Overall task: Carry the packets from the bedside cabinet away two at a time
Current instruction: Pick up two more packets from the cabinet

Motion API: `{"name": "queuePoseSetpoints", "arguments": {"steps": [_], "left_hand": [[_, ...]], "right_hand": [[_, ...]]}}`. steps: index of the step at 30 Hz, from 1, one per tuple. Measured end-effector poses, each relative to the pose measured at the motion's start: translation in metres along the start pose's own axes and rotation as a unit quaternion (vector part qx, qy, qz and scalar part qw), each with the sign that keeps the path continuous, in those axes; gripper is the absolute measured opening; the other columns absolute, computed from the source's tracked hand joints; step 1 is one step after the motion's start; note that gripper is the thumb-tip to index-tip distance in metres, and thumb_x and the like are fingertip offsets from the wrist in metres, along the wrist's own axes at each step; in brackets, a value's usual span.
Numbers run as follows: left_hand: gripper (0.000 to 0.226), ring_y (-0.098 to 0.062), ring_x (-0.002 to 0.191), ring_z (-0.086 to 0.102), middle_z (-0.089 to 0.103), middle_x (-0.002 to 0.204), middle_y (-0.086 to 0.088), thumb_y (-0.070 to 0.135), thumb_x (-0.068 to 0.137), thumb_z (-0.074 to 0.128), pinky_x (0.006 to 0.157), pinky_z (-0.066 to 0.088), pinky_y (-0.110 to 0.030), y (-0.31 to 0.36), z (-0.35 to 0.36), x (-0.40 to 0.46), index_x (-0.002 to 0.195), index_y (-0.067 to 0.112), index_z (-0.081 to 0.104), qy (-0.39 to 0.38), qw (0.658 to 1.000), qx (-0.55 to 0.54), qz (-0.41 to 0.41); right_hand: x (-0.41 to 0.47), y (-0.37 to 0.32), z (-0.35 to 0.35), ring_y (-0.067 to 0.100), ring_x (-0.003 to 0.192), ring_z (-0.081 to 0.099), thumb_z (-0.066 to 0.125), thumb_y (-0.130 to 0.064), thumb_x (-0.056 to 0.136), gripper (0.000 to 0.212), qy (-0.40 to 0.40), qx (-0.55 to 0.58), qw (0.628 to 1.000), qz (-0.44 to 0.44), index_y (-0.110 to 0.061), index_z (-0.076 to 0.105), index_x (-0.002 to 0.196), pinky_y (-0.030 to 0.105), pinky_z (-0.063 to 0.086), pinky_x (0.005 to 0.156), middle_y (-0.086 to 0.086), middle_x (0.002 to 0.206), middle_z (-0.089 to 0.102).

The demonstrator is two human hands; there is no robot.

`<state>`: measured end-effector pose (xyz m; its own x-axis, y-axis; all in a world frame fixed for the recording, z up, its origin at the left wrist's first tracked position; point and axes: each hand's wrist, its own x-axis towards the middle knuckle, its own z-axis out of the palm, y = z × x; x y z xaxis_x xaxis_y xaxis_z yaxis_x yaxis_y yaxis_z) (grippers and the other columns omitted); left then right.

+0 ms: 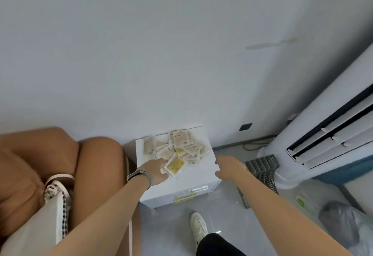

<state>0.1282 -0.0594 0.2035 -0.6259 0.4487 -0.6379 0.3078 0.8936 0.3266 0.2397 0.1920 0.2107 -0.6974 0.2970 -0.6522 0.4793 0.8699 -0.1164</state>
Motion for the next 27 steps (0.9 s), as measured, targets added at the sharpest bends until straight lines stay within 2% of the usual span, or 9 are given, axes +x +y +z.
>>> {"name": "queuePoseSetpoints", "arguments": {"steps": [3,7,10,14,19,20,21,23,27], "left_hand": [[0.061,-0.02,0.123,0.052,0.051,0.14,-0.001,0.041,0.09,0.053,0.099,0.047,-0.036,-0.012,0.004,0.039,0.147,0.029,0.034,-0.007,0.999,-0.035,-0.029],[0.053,-0.021,0.123,0.053,0.049,0.141,-0.001,0.036,0.092,0.054,0.101,0.046,-0.037,-0.034,0.008,0.08,0.143,0.028,0.04,-0.02,0.995,-0.078,-0.058],[0.048,-0.021,0.12,0.054,0.052,0.137,-0.003,0.03,0.093,0.053,0.098,0.047,-0.035,-0.059,0.02,0.112,0.14,0.028,0.044,-0.011,0.989,-0.121,-0.078],[0.047,-0.021,0.121,0.054,0.052,0.136,-0.002,0.026,0.096,0.051,0.098,0.045,-0.031,-0.085,0.052,0.147,0.142,0.025,0.042,-0.005,0.978,-0.179,-0.109],[0.041,-0.016,0.117,0.056,0.056,0.13,0.002,0.027,0.095,0.052,0.097,0.046,-0.028,-0.096,0.101,0.177,0.136,0.025,0.048,0.016,0.954,-0.261,-0.145],[0.041,-0.015,0.116,0.056,0.056,0.13,0.003,0.026,0.095,0.052,0.097,0.046,-0.027,-0.096,0.11,0.182,0.136,0.025,0.048,0.018,0.951,-0.271,-0.146],[0.04,-0.014,0.115,0.056,0.057,0.129,0.003,0.025,0.095,0.052,0.097,0.046,-0.027,-0.095,0.118,0.186,0.135,0.025,0.049,0.022,0.949,-0.28,-0.146],[0.039,-0.012,0.113,0.057,0.057,0.129,0.004,0.024,0.095,0.053,0.095,0.045,-0.023,-0.092,0.132,0.194,0.134,0.026,0.05,0.038,0.943,-0.296,-0.146],[0.038,-0.012,0.107,0.059,0.054,0.129,0.003,0.019,0.094,0.054,0.09,0.047,-0.021,-0.082,0.144,0.207,0.132,0.027,0.052,0.081,0.922,-0.347,-0.15]], "right_hand": [[0.052,-0.016,0.003,0.021,0.119,0.051,0.048,-0.028,0.092,0.05,-0.01,-0.024,0.999,-0.023,-0.028,0.038,0.141,0.032,0.048,0.081,-0.002,0.133,0.052],[0.116,-0.045,0.022,0.021,0.122,0.049,0.051,-0.028,0.089,0.052,-0.056,-0.009,0.997,-0.053,-0.027,0.04,0.14,0.034,0.048,0.092,-0.001,0.132,0.055],[0.161,-0.066,0.046,0.02,0.12,0.052,0.053,-0.028,0.089,0.051,-0.088,0.043,0.994,-0.049,-0.028,0.042,0.138,0.034,0.048,0.093,-0.001,0.131,0.056],[0.21,-0.083,0.1,0.021,0.115,0.056,0.057,-0.033,0.092,0.054,-0.128,0.174,0.976,0.018,-0.016,0.04,0.141,0.031,0.046,0.092,0.003,0.126,0.058],[0.256,-0.095,0.159,0.029,0.123,0.052,0.064,-0.05,0.087,0.076,-0.133,0.354,0.912,0.16,-0.007,0.037,0.143,0.034,0.045,0.096,0.011,0.138,0.05],[0.264,-0.097,0.166,0.028,0.114,0.056,0.065,-0.054,0.084,0.067,-0.123,0.374,0.9,0.186,-0.011,0.048,0.133,0.033,0.044,0.088,0.009,0.128,0.055],[0.272,-0.1,0.173,0.025,0.096,0.06,0.065,-0.059,0.081,0.052,-0.112,0.387,0.891,0.208,-0.016,0.058,0.111,0.033,0.041,0.078,0.006,0.107,0.06],[0.283,-0.106,0.182,0.017,0.063,0.047,0.067,-0.064,0.076,0.047,-0.086,0.429,0.869,0.23,-0.021,0.047,0.069,0.031,0.036,0.064,-0.002,0.069,0.046],[0.294,-0.113,0.191,0.017,0.063,0.05,0.077,-0.049,0.076,0.044,-0.058,0.489,0.828,0.268,-0.009,0.058,0.069,0.028,0.04,0.059,0.003,0.067,0.055]]}}
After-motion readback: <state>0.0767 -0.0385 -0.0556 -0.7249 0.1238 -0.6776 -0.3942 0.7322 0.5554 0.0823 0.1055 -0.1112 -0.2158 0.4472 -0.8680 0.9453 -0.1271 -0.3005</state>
